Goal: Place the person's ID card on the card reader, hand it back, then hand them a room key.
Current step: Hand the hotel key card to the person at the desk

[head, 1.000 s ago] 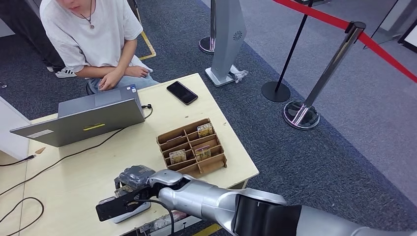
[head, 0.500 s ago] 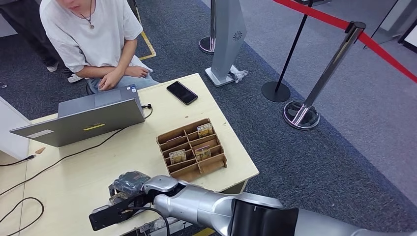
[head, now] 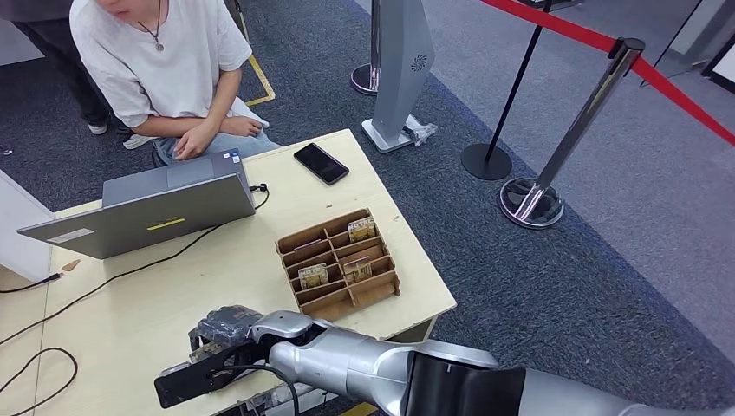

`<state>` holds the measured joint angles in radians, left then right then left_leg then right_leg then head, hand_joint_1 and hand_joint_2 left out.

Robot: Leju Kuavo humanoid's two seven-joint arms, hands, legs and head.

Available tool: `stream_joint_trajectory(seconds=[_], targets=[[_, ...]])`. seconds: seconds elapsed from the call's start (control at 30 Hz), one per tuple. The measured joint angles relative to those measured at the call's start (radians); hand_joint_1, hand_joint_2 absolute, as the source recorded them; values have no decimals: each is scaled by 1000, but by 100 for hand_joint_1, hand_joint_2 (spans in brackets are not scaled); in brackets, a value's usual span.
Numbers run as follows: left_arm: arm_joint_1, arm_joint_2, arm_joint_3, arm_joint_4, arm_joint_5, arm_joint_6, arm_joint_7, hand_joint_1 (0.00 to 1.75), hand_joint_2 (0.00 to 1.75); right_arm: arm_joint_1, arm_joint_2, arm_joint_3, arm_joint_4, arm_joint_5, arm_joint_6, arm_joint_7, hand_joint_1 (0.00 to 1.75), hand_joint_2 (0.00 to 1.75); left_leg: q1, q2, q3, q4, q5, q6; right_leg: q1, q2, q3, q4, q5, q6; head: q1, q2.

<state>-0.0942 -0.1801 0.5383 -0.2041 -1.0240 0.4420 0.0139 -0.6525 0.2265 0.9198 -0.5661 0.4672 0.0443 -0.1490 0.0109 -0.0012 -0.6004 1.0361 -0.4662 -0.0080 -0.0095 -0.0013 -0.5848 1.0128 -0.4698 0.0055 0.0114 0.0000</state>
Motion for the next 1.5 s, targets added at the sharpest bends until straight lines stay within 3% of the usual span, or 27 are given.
stream_joint_trajectory(seconds=[0.13, 0.27, 0.57, 0.77, 0.83, 1.17, 1.3, 1.5], targets=[[-1, 0, 0, 0, -3, -2, 3, 0, 0, 5, 0, -38, -16, -111, 136, -30, 175, 175, 0, 0, 0, 0, 0, 0, 0, 0, 0, 0, 0, 0, 0, 0], [-1, 0, -2, 0, -7, -4, 3, 0, 0, 8, -1, -79, -37, -189, 211, -41, 175, 175, 0, 0, 0, 0, 0, 0, 0, 0, 0, 0, 0, 0, 0, 0], [1, 1, -9, 0, 11, -2, -16, 0, 0, 9, -8, -136, -87, -307, 305, -71, 175, 175, 0, 0, 0, 0, 0, 0, 0, 0, 0, 0, 0, 0, 0, 0], [6, 3, -9, 0, 29, 5, -34, 0, 0, 11, -40, -148, -217, -367, 297, -75, 175, 175, 0, 0, 0, 0, 0, 0, 0, 0, 0, 0, 0, 0, 0, 0], [8, 3, -9, 0, 34, 8, -39, 0, 0, 12, -60, -151, -284, -357, 257, -71, 175, 175, 0, 0, 0, 0, 0, 0, 0, 0, 0, 0, 0, 0, 0, 0], [15, 2, -10, 0, 32, 19, -50, 0, 0, 44, -165, -243, -665, -43, -166, -63, 175, 175, 0, 0, 0, 0, 0, 0, 0, 0, 0, 0, 0, 0, 0, 0], [13, 2, -16, 0, 13, 11, -50, 0, 0, 50, -177, -308, -721, 41, -322, -85, 175, 175, 0, 0, 0, 0, 0, 0, 0, 0, 0, 0, 0, 0, 0, 0], [6, 2, -23, 0, 0, 0, -52, 0, 0, 45, -177, -394, -714, 79, -479, -135, 175, 175, 0, 0, 0, 0, 0, 0, 0, 0, 0, 0, 0, 0, 0, 0]])
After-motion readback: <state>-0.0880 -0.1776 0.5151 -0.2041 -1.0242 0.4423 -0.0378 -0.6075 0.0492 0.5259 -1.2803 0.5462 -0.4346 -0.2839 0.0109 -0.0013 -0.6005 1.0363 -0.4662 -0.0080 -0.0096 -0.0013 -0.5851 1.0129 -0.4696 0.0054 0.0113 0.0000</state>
